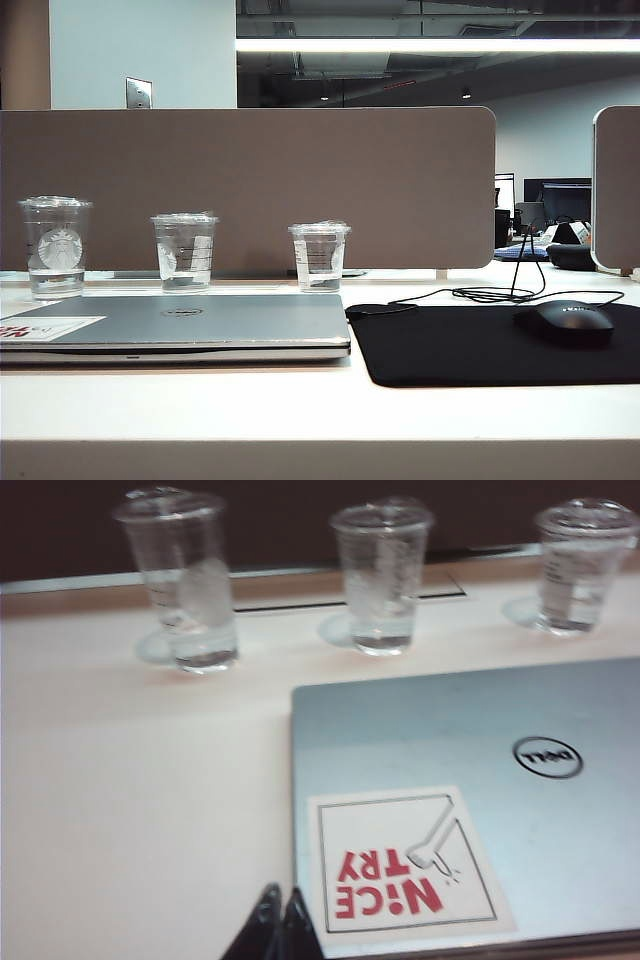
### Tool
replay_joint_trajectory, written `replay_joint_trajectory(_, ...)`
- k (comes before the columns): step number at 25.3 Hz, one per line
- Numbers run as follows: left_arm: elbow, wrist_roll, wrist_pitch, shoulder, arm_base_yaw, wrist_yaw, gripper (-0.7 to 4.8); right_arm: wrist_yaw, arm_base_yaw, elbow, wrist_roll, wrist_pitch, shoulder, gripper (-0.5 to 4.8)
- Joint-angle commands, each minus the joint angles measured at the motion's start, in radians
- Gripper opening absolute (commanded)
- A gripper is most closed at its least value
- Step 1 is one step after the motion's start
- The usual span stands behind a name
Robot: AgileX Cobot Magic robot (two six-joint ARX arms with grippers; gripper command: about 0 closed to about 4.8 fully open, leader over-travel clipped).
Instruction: Pick up the coffee cup on the middle and place it on the right side of the laptop.
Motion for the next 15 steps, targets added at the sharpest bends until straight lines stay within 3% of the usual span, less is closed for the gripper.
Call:
replay_joint_trajectory(1, 0.003, -0.068, 0.019, 0.0, 0.0, 0.093, -0.05, -0.002, 0.0, -0.006, -0.002, 0.018, -0.002, -0.01)
replay_joint_trajectory(6, 0.003, -0.071, 0.018, 0.0, 0.002, 0.178, -0.05, -0.002, 0.0, -0.006, -0.002, 0.018, -0.002, -0.01)
replay_joint_trajectory(15, 0.004, -0.083, 0.057, 0.0, 0.002, 0.142, -0.06, -0.002, 0.0, -0.006, 0.025, 0.05, -0.002, -0.01)
